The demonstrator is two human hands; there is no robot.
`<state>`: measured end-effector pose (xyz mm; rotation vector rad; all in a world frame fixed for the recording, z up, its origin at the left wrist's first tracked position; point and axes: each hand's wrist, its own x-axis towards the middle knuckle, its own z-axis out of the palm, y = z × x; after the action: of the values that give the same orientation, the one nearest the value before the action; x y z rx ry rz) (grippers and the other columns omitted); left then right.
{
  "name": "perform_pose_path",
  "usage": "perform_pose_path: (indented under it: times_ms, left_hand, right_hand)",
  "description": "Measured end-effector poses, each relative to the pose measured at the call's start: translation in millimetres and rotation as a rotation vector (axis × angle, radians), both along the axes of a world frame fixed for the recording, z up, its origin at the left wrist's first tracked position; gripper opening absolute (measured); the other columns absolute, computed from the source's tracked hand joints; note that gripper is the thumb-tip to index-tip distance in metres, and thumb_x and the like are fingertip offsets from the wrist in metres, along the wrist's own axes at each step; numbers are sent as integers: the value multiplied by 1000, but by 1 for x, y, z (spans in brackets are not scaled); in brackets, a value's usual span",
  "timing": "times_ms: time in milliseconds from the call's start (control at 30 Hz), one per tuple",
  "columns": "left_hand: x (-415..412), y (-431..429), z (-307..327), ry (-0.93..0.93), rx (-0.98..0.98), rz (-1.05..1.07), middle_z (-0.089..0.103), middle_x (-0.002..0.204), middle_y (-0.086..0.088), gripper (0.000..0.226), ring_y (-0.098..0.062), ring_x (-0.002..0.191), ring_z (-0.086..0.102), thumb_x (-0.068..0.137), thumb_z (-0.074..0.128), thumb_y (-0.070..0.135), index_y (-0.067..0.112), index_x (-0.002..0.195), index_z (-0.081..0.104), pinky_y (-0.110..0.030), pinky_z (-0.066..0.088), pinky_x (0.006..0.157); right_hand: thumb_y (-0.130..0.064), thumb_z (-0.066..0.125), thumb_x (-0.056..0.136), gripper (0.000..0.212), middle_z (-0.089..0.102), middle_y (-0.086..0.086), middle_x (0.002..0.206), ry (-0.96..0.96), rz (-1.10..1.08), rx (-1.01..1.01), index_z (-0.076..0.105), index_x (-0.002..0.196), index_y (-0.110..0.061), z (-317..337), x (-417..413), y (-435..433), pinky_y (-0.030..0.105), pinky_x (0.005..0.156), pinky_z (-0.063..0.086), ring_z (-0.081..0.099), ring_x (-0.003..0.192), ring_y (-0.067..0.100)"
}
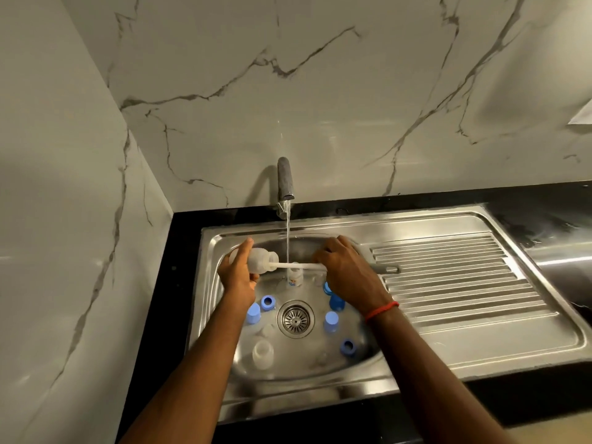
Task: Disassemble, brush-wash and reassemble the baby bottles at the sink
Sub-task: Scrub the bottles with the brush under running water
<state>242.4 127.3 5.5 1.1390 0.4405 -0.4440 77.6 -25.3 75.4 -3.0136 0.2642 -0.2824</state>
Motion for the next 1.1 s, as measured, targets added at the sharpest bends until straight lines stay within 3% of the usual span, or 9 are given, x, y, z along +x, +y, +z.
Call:
perform_pose_path:
  times_ms: [67, 133, 267, 400, 500, 667, 867, 1000, 1100]
  left_hand:
    - [2, 5, -2, 29, -36, 47, 66, 96, -2, 35, -22, 89, 65, 74, 87, 29, 17, 101, 69, -35, 59, 60]
    - [3, 9, -1, 49, -48, 61, 63, 93, -2, 34, -19, 83, 60, 76, 84, 31, 18, 102, 67, -24, 48, 49]
    - [-2, 11, 5, 47, -37, 38, 62, 96, -4, 23, -21, 84, 58, 79, 81, 27, 20, 96, 68, -30, 48, 60]
    - [-1, 13, 10, -56, 48, 87, 67, 84, -2, 13, -28, 86, 64, 70, 81, 24, 19, 79, 72, -43, 56, 70]
    - [6, 18, 18, -105, 59, 113, 67, 78, -5, 23, -32, 83, 67, 54, 78, 29, 16, 72, 73, -52, 58, 76]
    - [8, 17, 53, -208, 154, 144, 64, 79, -5, 7, -25, 76, 60, 72, 75, 18, 16, 77, 69, -39, 53, 65]
    - [5, 15, 66, -206, 122, 214, 57, 68, -2, 12, -16, 60, 54, 85, 67, 4, 7, 74, 65, -28, 46, 52]
    - [10, 6, 80, -186, 31, 190, 56, 67, -2, 16, -17, 60, 53, 84, 67, 4, 10, 70, 64, -20, 45, 45]
    - [13, 1, 83, -216, 46, 145, 58, 70, -4, 13, -23, 71, 53, 75, 70, 10, 14, 64, 66, -25, 43, 57]
  right_hand:
    - [-22, 64, 93, 17, 62, 8, 113, 41, -48, -42, 67, 109, -17, -2, -12, 2, 34, 86, 53, 55, 109, 25]
    - [-42, 54, 98, 22, 67, 3, 96, 32, -145, -108, 61, 111, -26, -4, -26, 3, 30, 66, 50, 63, 89, 22]
    - [-57, 21, 98, 45, 57, -5, 70, 51, -213, -153, 56, 109, -31, -3, -47, 17, 25, 50, 37, 55, 57, 16]
    - [-57, 37, 101, 36, 66, -3, 77, 107, -65, -28, 61, 112, -33, -1, -45, 20, 28, 56, 45, 61, 64, 17]
    - [-63, 30, 99, 45, 64, -3, 70, 22, -57, 2, 60, 104, -31, 6, -40, 8, 33, 57, 55, 63, 60, 17]
    - [-61, 34, 100, 40, 63, -2, 71, 6, -85, 15, 58, 99, -30, 7, -38, 11, 23, 47, 32, 63, 62, 16]
    - [-69, 37, 91, 48, 60, -3, 64, 129, 17, 387, 63, 84, -29, 23, -32, -9, 35, 60, 54, 58, 57, 11]
    - [-45, 46, 102, 38, 49, -1, 57, 247, -66, 940, 71, 94, -18, 21, -39, -9, 31, 45, 42, 42, 48, 14]
    - [-43, 44, 104, 40, 42, 5, 55, 358, -82, 1282, 72, 99, -14, 15, -54, -12, 24, 38, 31, 32, 42, 15]
